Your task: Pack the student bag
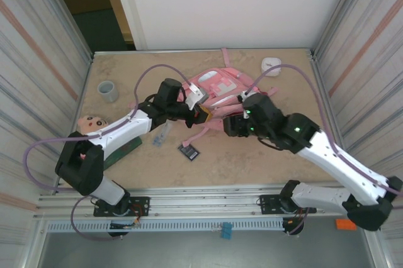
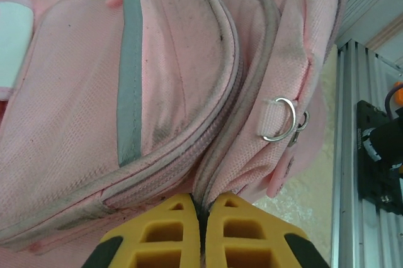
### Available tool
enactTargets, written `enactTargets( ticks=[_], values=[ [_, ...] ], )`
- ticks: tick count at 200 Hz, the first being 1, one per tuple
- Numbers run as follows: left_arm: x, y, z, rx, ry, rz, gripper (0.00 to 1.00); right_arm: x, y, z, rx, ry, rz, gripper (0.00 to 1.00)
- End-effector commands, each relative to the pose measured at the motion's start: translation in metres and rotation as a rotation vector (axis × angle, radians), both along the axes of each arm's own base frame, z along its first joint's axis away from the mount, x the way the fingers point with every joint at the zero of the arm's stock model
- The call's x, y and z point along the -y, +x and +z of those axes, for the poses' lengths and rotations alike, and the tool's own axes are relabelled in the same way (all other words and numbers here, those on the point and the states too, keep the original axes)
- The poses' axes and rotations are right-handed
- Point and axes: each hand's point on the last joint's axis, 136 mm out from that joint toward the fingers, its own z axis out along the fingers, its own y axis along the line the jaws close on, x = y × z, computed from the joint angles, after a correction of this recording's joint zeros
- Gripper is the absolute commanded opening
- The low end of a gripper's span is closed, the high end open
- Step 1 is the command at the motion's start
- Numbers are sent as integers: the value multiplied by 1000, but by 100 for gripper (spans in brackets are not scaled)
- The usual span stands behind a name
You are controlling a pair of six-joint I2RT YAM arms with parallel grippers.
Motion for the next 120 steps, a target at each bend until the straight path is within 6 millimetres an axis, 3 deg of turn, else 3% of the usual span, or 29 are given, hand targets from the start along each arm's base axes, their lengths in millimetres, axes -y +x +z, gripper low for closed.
enactTargets(
  ticks=[1, 14, 57, 95, 120],
  values=[
    [8, 2, 25, -57, -69, 7, 0, -9, 10, -10, -71, 92, -190, 64],
    [9, 2, 27, -61, -76, 1, 0, -16, 17, -18, -86, 67, -208, 62],
    [8, 1, 33, -72, -100, -4, 0, -14, 30, -44, -81, -59, -265, 62],
    [11, -2, 43, -82, -145, -24, 0, -31, 41, -46, -30, -30, -253, 58],
    [11, -4, 47, -91, -165, -33, 0, -18, 50, -51, 23, -141, -306, 54]
  ],
)
